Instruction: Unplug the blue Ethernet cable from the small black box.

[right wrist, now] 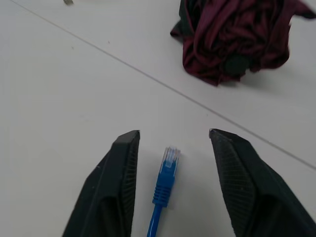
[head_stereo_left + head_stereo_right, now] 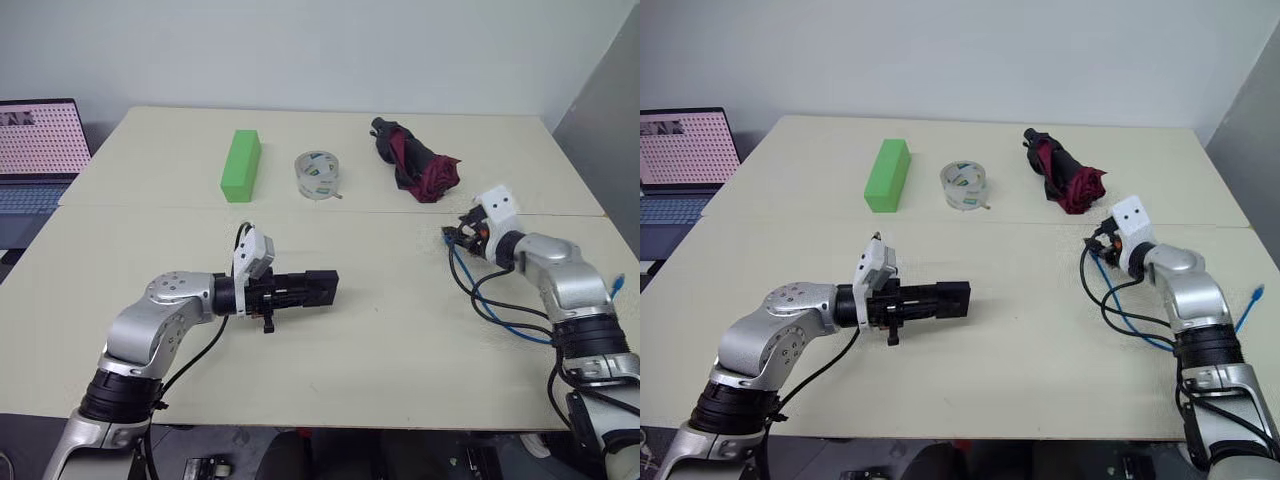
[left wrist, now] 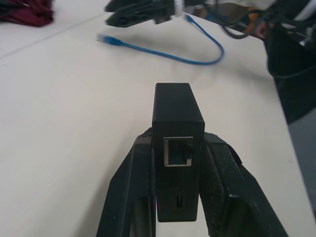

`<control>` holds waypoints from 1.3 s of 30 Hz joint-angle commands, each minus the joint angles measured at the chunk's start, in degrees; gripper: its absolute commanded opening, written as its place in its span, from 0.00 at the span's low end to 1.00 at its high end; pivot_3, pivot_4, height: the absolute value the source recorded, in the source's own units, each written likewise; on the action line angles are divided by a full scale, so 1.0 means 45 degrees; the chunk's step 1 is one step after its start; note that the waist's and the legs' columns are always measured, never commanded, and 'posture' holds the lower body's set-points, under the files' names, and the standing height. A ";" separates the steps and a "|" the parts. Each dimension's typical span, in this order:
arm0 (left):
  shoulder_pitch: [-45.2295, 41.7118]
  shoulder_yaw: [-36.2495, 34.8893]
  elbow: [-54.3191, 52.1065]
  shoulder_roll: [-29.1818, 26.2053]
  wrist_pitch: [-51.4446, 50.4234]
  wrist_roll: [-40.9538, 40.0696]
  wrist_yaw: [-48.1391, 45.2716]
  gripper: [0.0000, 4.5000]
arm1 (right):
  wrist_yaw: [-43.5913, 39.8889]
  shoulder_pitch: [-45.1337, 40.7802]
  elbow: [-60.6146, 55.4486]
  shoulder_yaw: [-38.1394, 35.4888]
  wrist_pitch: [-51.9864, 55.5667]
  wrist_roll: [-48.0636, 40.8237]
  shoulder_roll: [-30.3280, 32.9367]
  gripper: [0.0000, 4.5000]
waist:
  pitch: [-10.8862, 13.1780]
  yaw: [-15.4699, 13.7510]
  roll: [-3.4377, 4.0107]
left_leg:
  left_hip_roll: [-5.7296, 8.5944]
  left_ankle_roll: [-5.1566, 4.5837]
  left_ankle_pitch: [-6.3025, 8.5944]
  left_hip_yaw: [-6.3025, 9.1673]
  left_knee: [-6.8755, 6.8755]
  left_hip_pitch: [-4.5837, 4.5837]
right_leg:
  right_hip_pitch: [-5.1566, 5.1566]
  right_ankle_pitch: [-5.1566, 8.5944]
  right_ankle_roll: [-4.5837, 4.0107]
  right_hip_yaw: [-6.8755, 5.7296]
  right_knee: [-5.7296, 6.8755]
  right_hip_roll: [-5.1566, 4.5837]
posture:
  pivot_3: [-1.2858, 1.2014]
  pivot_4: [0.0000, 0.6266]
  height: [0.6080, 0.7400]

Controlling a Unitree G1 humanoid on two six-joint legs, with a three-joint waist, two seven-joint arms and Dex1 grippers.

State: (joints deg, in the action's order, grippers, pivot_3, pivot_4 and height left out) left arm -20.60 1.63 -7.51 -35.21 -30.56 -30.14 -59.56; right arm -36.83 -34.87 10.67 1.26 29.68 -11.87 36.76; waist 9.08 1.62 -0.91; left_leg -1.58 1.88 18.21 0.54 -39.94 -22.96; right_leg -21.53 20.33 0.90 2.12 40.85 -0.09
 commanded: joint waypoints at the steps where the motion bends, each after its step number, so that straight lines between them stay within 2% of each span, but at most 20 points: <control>1: -0.0276 -0.1122 0.0929 0.0828 0.1743 0.1214 0.2441 0.18 | -0.2219 0.0620 -0.3380 -0.0169 0.1063 -0.1859 0.0565 0.73 | 0.0000 -0.0003 -0.0001 | -0.0001 -0.0001 0.0001 0.0002 -0.0001 0.0001 | 0.0002 0.0000 0.0000 -0.0001 -0.0002 0.0000 | 0.52 0.24 1.00; 4: -0.0381 -0.1597 0.2218 0.1511 0.3916 0.2961 0.4842 0.18 | -0.3153 0.0940 -0.5753 -0.0207 0.2170 -0.3705 0.0408 0.89 | 0.0000 0.0019 -0.0001 | -0.0006 -0.0002 0.0001 0.0010 -0.0002 0.0002 | 0.0002 0.0000 0.0000 -0.0008 0.0001 0.0003 | 0.52 0.24 1.00; 7: -0.0389 -0.2000 0.3618 0.2025 0.5771 0.4221 0.6866 0.18 | -0.3282 0.0949 -0.6982 -0.0036 0.2942 -0.4758 -0.0015 0.89 | -0.0003 0.0010 -0.0005 | -0.0006 -0.0002 0.0001 0.0009 -0.0001 0.0005 | 0.0001 0.0000 0.0000 -0.0008 0.0005 0.0003 | 0.52 0.24 1.00; 12: -0.0433 -0.2572 0.5544 0.2746 0.7561 0.4747 0.8555 0.18 | -0.2977 0.0551 -0.6831 0.0779 0.2960 -0.4453 -0.0635 0.89 | -0.0007 -0.0016 -0.0015 | 0.0008 -0.0002 0.0001 0.0014 -0.0010 0.0002 | 0.0007 0.0000 0.0000 -0.0018 0.0001 -0.0015 | 0.52 0.24 1.00; 20: -0.0568 -0.3357 0.7482 0.3261 0.8020 0.4284 0.9229 0.18 | -0.3046 0.0040 -0.6392 0.1582 0.2585 -0.3863 -0.0948 0.89 | -0.0011 -0.0005 -0.0021 | 0.0005 0.0001 0.0000 0.0018 -0.0010 0.0001 | 0.0002 0.0000 0.0000 -0.0033 0.0005 -0.0018 | 0.52 0.24 1.00; 22: -0.0500 -0.3525 0.7501 0.3300 0.7694 0.3979 0.9142 0.33 | -0.3094 0.0011 -0.6395 0.1647 0.2573 -0.3823 -0.0941 0.89 | -0.0012 -0.0003 -0.0021 | 0.0006 0.0001 -0.0001 0.0017 -0.0010 0.0002 | 0.0002 0.0000 0.0000 -0.0031 0.0009 -0.0018 | 0.52 0.24 1.00; 30: 0.0449 -0.3459 0.6280 0.3167 0.6998 0.3756 0.8676 0.70 | -0.3118 0.0043 -0.6450 0.1710 0.2579 -0.3679 -0.1006 0.89 | -0.0012 0.0004 -0.0021 | 0.0004 0.0003 -0.0001 0.0023 -0.0010 0.0003 | 0.0003 0.0000 0.0000 -0.0037 0.0008 -0.0018 | 0.52 0.24 1.00; 34: 0.1748 -0.3185 0.4462 0.2923 0.6176 0.4286 0.8924 0.88 | -0.2909 0.0237 -0.6600 0.1788 0.2605 -0.3621 -0.1144 0.89 | -0.0013 0.0031 -0.0021 | 0.0002 0.0002 -0.0001 0.0023 -0.0005 0.0004 | 0.0002 0.0000 0.0000 -0.0035 0.0007 -0.0019 | 0.52 0.24 1.00; 37: 0.2786 -0.3051 0.2619 0.2664 0.5501 0.4320 0.8739 0.88 | -0.2745 0.0739 -0.6806 0.1696 0.2463 -0.3486 -0.0997 0.89 | -0.0014 0.0031 -0.0021 | -0.0002 0.0002 -0.0001 0.0028 0.0001 0.0006 | 0.0002 0.0000 0.0000 -0.0039 0.0010 -0.0018 | 0.52 0.24 1.00; 39: 0.3415 -0.2823 0.1360 0.2062 0.5488 0.4864 0.8479 0.88 | -0.2657 0.1253 -0.7016 0.1530 0.2224 -0.3282 -0.0722 0.89 | -0.0013 0.0018 -0.0022 | -0.0001 0.0002 0.0000 0.0029 0.0002 0.0003 | 0.0004 0.0000 0.0000 -0.0037 0.0005 -0.0019 | 0.52 0.24 1.00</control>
State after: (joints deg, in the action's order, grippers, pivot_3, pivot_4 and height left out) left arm -6.65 -11.58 5.46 -23.27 -5.84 -10.32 -20.21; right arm -49.39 -30.45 -17.99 10.04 41.58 -27.60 32.30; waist 9.02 1.70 -1.01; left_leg -1.59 1.88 18.21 0.68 -39.94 -22.95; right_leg -21.51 20.32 0.89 1.94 40.87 -0.18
